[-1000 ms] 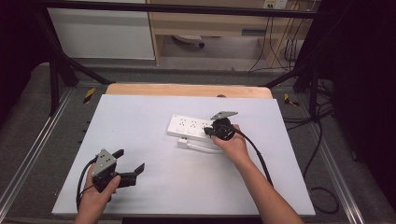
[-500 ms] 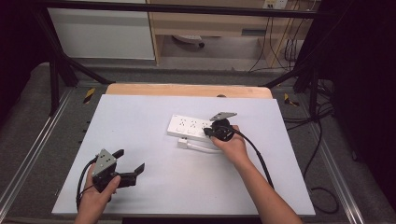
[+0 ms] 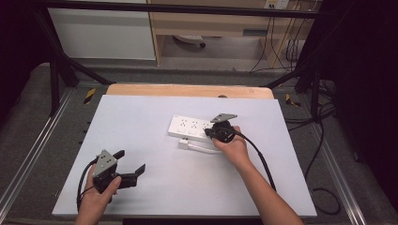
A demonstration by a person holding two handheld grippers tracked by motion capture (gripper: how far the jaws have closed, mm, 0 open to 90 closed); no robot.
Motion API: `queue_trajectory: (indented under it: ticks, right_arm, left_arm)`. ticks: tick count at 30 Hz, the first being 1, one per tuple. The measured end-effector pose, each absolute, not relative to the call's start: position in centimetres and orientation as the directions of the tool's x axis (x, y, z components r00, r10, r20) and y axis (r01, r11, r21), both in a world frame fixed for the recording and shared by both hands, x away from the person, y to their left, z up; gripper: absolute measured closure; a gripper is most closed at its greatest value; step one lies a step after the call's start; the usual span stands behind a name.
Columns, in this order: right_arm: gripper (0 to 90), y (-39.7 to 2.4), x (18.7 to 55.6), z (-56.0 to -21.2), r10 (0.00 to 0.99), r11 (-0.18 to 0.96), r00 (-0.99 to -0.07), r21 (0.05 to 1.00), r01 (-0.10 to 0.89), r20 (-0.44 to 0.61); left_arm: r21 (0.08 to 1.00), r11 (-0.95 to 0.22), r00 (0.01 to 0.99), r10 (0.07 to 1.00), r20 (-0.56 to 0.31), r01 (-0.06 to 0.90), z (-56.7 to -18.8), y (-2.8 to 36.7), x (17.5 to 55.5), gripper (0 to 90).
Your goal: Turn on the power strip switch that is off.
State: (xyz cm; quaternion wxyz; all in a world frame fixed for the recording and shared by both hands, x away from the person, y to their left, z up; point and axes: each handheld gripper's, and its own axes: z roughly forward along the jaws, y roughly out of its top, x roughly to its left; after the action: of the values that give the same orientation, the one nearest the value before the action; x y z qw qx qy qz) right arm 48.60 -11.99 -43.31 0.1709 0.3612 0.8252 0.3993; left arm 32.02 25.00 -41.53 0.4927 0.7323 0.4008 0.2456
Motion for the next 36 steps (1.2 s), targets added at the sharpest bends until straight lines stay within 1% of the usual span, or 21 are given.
queue_trajectory:
  ticks: [16,25,36]
  right_arm:
    - [90.0,-12.07,48.41,-43.54,0.733,0.414,-0.68,0.795,0.444,-0.002]
    - [90.0,-12.74,48.28,-44.01,0.74,0.384,-0.672,0.803,0.456,0.028]
    - [90.0,-12.77,48.46,-43.88,0.735,0.388,-0.678,0.798,0.461,0.034]
  left_arm:
    - [0.919,-0.193,0.557,0.83,-0.034,0.345,-41.51,25.02,31.99,5.9]
    - [0.918,-0.194,0.557,0.83,-0.034,0.345,-41.52,25.02,32.01,5.9]
    - [0.92,-0.187,0.554,0.832,-0.038,0.344,-41.52,25.05,32.04,5.9]
